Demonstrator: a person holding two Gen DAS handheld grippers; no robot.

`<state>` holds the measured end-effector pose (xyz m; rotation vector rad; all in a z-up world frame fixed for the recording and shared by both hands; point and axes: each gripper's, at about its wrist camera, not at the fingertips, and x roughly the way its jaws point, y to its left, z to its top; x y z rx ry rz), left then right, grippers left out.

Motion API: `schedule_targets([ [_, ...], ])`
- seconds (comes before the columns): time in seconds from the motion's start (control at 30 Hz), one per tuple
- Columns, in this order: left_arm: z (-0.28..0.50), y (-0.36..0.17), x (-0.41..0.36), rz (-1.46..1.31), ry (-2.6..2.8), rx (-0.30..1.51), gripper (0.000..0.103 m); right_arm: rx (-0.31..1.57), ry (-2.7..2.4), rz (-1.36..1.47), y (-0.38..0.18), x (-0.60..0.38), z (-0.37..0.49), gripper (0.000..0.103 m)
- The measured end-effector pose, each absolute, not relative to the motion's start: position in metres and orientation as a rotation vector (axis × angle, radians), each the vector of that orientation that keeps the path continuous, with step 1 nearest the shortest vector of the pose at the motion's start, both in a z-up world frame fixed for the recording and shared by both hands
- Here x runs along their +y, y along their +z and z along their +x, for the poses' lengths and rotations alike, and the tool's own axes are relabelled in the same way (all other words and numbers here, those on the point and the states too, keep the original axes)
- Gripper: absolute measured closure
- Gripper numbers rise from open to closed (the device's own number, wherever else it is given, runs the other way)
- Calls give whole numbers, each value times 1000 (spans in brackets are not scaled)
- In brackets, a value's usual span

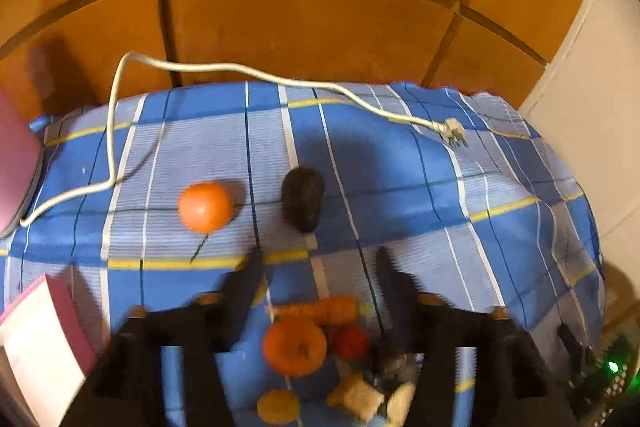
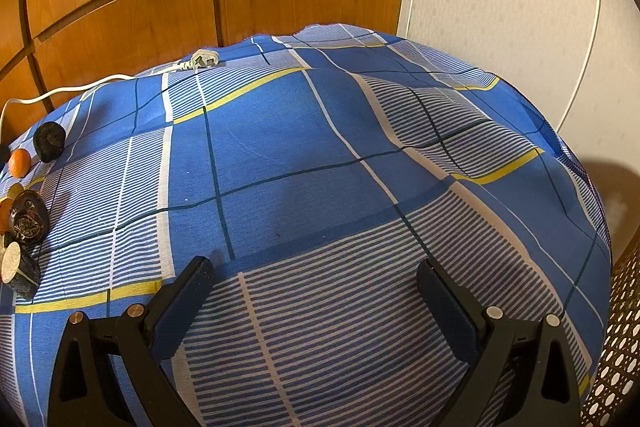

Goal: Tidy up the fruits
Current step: 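Lower the left tool and close its fingers on the dark round fruit, then carry the dark fruit with the left tool into the tray and release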

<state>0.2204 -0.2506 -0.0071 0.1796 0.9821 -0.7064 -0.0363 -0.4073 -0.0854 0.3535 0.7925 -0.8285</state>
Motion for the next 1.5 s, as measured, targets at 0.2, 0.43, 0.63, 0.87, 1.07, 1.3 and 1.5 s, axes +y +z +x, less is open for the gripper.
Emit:
schedule_targets([
  [0.2,248,-29,-283,262,-689,1003,41,789,-828,354,-86,-407,-37,0],
  [0.43,270,-38,-283,293,-659,1022,31,786,-829,352,-85,-406,-36,0],
  [0.63,265,-33,-263,392,-788,1013,41,786,-829,352,-85,-406,-37,0],
  [0.87,267,-40,-282,450,-761,972,38,787,-829,349,-85,-406,-36,0],
  [1.07,279,-49,-309,636,-748,988,54,787,-829,349,-85,-406,-36,0],
  [1.3,272,-49,-306,667,-787,961,57,786,-829,349,-85,-406,-36,0],
  [1.5,255,-19,-273,480,-830,932,57,785,-829,349,-85,-406,-35,0],
])
